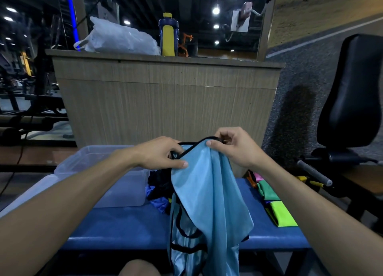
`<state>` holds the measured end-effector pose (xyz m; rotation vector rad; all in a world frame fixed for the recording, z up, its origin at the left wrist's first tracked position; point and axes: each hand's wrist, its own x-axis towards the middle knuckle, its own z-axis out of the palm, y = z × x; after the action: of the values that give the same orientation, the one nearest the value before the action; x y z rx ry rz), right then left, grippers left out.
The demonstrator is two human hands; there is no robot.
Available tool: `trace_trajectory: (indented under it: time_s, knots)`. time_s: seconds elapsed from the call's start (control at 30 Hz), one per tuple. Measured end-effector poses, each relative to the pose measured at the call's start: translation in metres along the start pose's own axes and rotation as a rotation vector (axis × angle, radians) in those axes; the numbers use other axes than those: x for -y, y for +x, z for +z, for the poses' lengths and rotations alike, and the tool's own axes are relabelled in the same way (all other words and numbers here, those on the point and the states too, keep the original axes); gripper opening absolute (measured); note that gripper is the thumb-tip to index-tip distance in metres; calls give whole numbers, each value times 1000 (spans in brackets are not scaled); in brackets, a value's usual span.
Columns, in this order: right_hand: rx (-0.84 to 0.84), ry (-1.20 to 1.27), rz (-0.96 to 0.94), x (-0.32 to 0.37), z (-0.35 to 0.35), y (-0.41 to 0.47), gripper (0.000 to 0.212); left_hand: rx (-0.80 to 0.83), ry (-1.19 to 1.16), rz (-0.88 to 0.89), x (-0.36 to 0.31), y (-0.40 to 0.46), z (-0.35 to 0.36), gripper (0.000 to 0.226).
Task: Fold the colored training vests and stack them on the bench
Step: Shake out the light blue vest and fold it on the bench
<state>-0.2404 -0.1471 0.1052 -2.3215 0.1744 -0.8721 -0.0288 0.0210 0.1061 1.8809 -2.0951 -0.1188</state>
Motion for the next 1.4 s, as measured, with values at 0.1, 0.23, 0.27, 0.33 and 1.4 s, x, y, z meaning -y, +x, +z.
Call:
trace_trajectory:
  time_s: [0.1,0.23,0.27,0.33,1.4]
  knots:
    - [44,10,-3,-2,-2,-1,6,-34,-111,-33,-2,-1,-6,42]
    - [139,-116,-52,3,6,-9,22,-48,-244,-41,-13,1,-25,41]
    - [171,-159,-85,5,9,-10,26,-48,-256,-47,-17,2,-29,43]
    - [219,-244,-142,12,15,-11,34,-44,-241,-55,-22,5,-34,44]
    - [165,697,265,19,-10,-28,33,-528,-515,-285,-52,5,-60,34]
